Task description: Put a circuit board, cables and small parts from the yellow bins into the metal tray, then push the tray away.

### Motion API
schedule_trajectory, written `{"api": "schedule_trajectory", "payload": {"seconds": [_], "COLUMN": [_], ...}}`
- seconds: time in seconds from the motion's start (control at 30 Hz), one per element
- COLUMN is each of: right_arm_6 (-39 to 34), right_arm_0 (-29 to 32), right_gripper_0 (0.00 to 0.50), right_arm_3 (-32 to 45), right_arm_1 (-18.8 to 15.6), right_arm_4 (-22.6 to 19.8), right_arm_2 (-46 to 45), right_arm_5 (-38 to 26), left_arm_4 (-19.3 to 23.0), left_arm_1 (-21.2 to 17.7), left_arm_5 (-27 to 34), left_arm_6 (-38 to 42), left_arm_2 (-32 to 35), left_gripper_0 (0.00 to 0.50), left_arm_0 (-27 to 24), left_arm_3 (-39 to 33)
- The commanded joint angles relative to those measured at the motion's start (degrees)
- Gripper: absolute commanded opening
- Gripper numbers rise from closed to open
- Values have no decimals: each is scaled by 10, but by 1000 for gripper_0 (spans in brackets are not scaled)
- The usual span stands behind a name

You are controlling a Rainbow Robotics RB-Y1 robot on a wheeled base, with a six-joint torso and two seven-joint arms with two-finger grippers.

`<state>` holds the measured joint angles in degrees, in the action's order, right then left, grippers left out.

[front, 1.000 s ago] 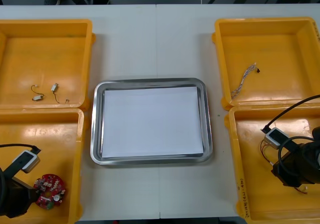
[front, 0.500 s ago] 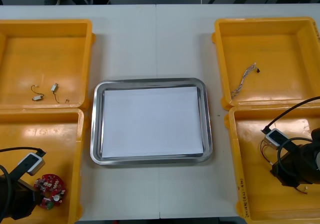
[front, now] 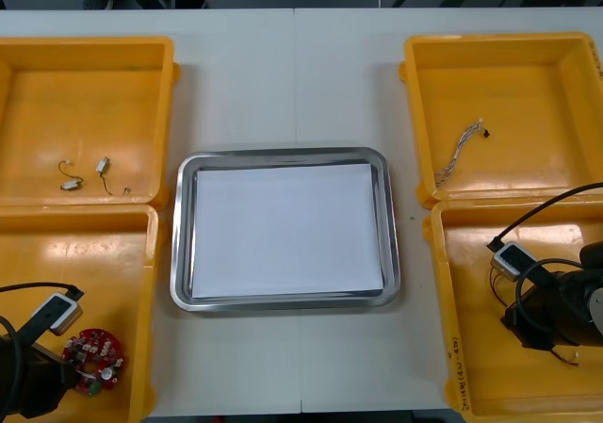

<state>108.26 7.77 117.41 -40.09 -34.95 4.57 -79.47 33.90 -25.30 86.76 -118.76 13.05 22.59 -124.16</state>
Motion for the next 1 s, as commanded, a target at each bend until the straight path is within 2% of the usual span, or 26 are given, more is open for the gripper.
{"api": "schedule_trajectory", "payload": {"seconds": [0.03,0.13,0.17,0.2,0.27,0.43,0.5,0.63,0.67,0.73,0.83,0.9,1.0], "right_arm_6": [23,21,21,20,20,22,23,23,23,25,28,31,35], "right_arm_0": [9,10,10,10,10,10,8,7,5,3,-2,-5,-12], "right_gripper_0": [449,278,249,168,97,8,0,0,0,0,0,0,0], "right_arm_3": [-10,-10,-10,-10,-13,-21,-21,-21,-21,-21,-21,-19,-10], "right_arm_1": [-17,-17,-17,-17,-17,-17,-17,-19,-19,-19,-20,-20,-20], "right_arm_4": [-6,-7,-6,-6,-8,-11,-12,-14,-15,-18,-20,-21,-22], "right_arm_2": [14,14,14,14,14,14,14,11,10,5,-2,-9,-22], "right_arm_5": [5,5,5,5,6,19,19,19,19,18,8,-2,-28], "left_arm_4": [-2,2,3,4,5,9,9,11,12,13,12,12,12], "left_arm_1": [9,9,9,9,9,9,9,9,9,9,9,9,9], "left_arm_5": [-9,-13,-14,-15,-15,-15,-15,-15,-15,-15,-15,-15,-15], "left_arm_6": [-70,-71,-71,-71,-71,-71,-71,-71,-71,-71,-71,-71,-70], "left_arm_2": [-11,-11,-11,-11,-11,-11,-11,-11,-11,-11,-11,-11,-11], "left_gripper_0": [500,500,500,500,500,500,496,435,396,175,44,5,0], "left_arm_0": [16,17,16,17,16,16,15,14,13,13,12,12,11], "left_arm_3": [-4,-5,-5,-5,-6,-7,-7,-7,-7,-7,-7,-7,-6]}}
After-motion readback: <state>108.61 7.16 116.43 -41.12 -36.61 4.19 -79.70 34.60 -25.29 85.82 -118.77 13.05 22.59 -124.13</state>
